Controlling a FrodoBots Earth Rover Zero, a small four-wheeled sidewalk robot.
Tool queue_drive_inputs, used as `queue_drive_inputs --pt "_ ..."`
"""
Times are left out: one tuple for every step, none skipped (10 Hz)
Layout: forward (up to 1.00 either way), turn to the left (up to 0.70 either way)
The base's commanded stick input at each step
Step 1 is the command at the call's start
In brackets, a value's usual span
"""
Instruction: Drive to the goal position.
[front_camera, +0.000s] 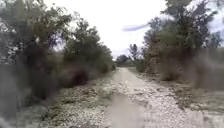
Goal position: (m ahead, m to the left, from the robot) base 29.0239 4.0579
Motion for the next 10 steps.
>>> queue_drive_inputs --pt "0.7 0.0" --pt "0.7 0.0" --pt "0.7 0.0" --pt "0.7 -0.02" --pt "0.7 -0.18" --pt "0.7 -0.34" --pt "0.7 -0.25" --pt "0.7 0.0" --pt "0.7 0.0" --pt "0.7 0.0"
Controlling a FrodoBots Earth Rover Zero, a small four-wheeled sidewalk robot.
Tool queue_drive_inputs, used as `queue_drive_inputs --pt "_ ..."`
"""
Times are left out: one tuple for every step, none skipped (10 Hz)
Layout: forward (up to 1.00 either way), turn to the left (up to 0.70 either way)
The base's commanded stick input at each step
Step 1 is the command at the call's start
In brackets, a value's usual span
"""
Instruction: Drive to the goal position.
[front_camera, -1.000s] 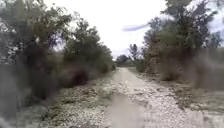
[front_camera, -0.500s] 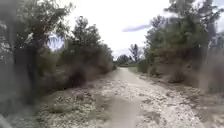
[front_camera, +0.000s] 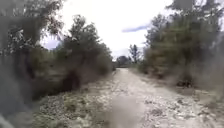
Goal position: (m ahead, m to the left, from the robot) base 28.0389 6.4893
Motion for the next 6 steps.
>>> queue_drive_inputs --pt "0.7 0.0" --pt "0.7 0.0" --pt "0.7 0.0" --pt "0.7 0.0" --pt "0.7 0.0" --pt "0.7 0.0"
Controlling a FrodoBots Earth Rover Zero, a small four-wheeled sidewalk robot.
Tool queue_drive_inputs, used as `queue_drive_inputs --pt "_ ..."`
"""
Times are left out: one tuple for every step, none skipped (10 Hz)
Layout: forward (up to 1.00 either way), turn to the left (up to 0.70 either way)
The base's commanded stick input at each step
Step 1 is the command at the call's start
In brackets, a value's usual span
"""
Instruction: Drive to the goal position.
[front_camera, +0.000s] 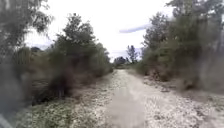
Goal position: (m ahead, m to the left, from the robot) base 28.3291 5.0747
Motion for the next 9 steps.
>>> queue_drive_inputs --pt "0.7 0.0" --pt "0.7 0.0" --pt "0.7 0.0" --pt "0.7 0.0" --pt "0.7 0.0" --pt "0.7 0.0" --pt "0.7 0.0" --pt "0.7 0.0" --pt "0.7 0.0"
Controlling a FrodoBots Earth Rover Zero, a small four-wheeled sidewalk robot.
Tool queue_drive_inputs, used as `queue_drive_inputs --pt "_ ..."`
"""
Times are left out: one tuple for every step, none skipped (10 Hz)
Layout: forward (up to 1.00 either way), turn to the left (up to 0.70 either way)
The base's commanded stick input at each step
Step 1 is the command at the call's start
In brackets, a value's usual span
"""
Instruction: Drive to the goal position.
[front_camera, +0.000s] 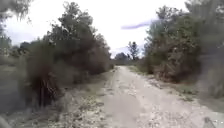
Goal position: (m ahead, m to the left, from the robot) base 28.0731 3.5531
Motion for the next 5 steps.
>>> queue_drive_inputs --pt "0.7 0.0" --pt "0.7 0.0" --pt "0.7 0.0" --pt "0.7 0.0" --pt "0.7 0.0"
